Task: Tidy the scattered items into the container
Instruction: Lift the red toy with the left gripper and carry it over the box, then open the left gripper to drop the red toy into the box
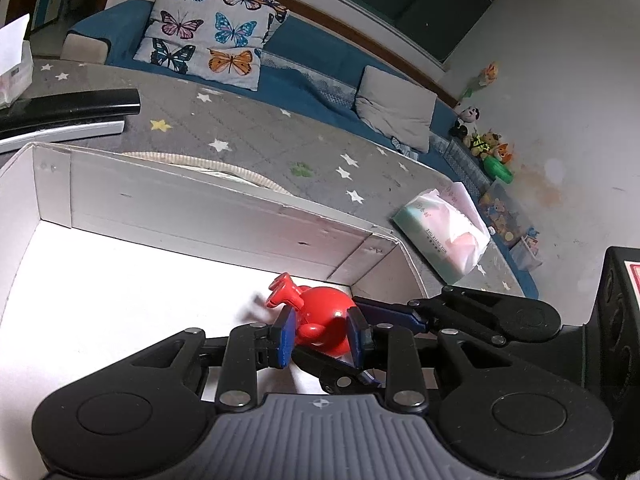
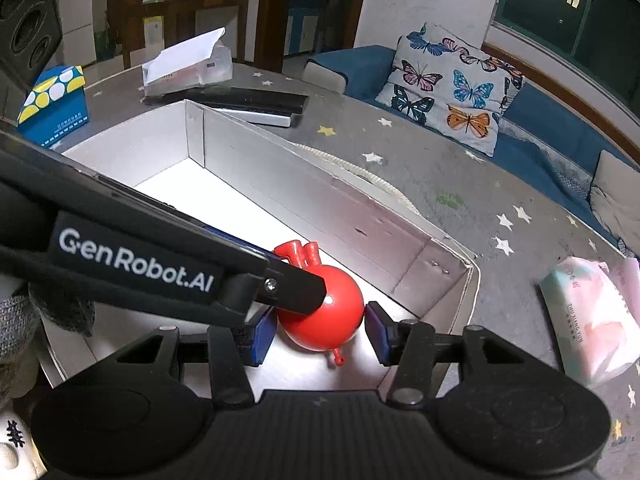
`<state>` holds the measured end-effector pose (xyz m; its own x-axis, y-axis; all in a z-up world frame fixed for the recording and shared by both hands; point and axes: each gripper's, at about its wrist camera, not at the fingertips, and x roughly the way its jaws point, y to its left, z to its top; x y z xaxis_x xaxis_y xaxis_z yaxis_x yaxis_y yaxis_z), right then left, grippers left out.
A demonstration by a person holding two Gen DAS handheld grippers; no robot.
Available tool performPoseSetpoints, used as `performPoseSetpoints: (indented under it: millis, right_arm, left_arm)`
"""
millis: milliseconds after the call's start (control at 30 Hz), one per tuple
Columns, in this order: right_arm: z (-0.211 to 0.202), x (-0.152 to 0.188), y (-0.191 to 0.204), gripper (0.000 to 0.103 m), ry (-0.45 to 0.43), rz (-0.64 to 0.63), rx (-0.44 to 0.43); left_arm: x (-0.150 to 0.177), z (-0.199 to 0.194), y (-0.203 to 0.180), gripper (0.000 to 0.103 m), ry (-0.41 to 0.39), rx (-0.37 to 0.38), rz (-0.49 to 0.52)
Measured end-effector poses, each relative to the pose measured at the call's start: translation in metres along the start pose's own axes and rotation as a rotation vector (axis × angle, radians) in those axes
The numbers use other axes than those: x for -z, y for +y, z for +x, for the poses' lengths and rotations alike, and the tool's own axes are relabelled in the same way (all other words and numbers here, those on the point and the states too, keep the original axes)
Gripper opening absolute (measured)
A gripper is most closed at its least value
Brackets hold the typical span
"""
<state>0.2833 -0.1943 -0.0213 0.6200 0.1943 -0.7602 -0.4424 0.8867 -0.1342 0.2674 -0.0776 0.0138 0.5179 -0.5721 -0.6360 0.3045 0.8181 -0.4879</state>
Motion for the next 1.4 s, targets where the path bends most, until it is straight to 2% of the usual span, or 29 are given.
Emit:
performPoseSetpoints:
  millis: [500, 900, 933, 1000, 1200, 1333, 1400]
  right_arm:
    - [-0.032, 0.008, -0.008, 0.051, -0.103, 0.05, 0.003]
    - [-0.091, 0.031, -0.001, 0.051, -0.216, 0.076, -0.004]
    - [-0.096, 0.034, 0.001, 0.052, -0.228, 0.076, -0.005]
    - [-0.107, 0.04, 0.006, 0.064, -0.252, 0.076, -0.01]
    - [-0.135, 0.064, 0.023, 0.065, -0.294, 0.059, -0.027]
    - [-0.148, 0.08, 0.033, 0.074, -0.303, 0.048, -0.045]
    - [-0.154, 0.088, 0.039, 0.074, -0.306, 0.039, -0.054]
  left_arm:
    - [0.002, -0.025, -0.008, 0.029, -0.054, -0.011, 0.011]
    - [0.022, -0.07, -0.026, 0.029, -0.118, -0.009, 0.045]
    - [0.025, -0.075, -0.027, 0.029, -0.123, -0.009, 0.047]
    - [0.032, -0.084, -0.028, 0.029, -0.135, -0.012, 0.051]
    - [0.056, -0.109, -0.031, 0.029, -0.159, -0.019, 0.057]
    - [0.072, -0.125, -0.03, 0.029, -0.176, -0.037, 0.062]
    - [0.082, -0.136, -0.03, 0.029, -0.188, -0.039, 0.061]
